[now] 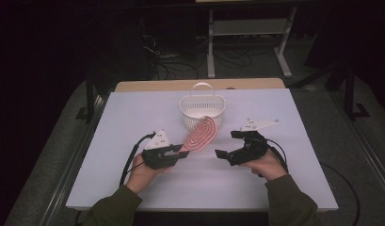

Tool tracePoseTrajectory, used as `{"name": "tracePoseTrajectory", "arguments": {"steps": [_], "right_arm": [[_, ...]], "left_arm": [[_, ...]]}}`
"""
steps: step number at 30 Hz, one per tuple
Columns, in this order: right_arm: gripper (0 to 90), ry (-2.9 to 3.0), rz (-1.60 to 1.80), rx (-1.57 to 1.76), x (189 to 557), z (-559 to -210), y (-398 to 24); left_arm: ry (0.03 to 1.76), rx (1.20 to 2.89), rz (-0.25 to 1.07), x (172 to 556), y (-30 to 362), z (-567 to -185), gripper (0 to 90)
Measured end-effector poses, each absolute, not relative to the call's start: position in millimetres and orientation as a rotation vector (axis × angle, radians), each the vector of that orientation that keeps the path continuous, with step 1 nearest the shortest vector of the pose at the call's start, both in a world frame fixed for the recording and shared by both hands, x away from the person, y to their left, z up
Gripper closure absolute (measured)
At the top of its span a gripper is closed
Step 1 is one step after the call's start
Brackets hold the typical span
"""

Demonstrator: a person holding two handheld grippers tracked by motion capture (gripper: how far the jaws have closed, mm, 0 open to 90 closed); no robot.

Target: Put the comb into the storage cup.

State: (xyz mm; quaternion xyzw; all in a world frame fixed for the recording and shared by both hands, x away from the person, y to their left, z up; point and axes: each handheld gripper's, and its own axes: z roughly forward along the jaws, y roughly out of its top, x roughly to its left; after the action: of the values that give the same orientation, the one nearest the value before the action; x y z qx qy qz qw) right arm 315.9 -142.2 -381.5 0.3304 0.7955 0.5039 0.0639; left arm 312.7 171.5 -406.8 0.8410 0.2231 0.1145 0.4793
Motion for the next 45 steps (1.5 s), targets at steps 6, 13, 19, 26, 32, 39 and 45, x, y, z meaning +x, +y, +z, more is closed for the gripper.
{"name": "tracePoseTrajectory", "arguments": {"steps": [6,13,19,26,32,39,45], "right_arm": [[0.5,2.399,1.536,1.0,319,-379,-139],[0.5,2.392,1.537,1.0,323,-377,-135],[0.5,2.392,1.541,0.99,326,-374,-130],[0.5,2.386,1.555,1.001,330,-373,-125],[1.6,2.38,1.575,1.012,333,-373,-121],[3.9,2.393,1.595,1.02,337,-372,-113],[7.1,2.407,1.587,1.052,341,-373,-106]], "left_arm": [[0.543,2.048,0.278,311,170,-407,70.4],[0.539,2.049,0.282,310,168,-407,70.4],[0.532,2.053,0.286,309,166,-408,70.4],[0.528,2.056,0.29,308,163,-410,70.4],[0.527,2.058,0.286,308,162,-411,70.4],[0.525,2.061,0.289,308,162,-411,70.4],[0.522,2.062,0.295,307,161,-412,70.4]]}}
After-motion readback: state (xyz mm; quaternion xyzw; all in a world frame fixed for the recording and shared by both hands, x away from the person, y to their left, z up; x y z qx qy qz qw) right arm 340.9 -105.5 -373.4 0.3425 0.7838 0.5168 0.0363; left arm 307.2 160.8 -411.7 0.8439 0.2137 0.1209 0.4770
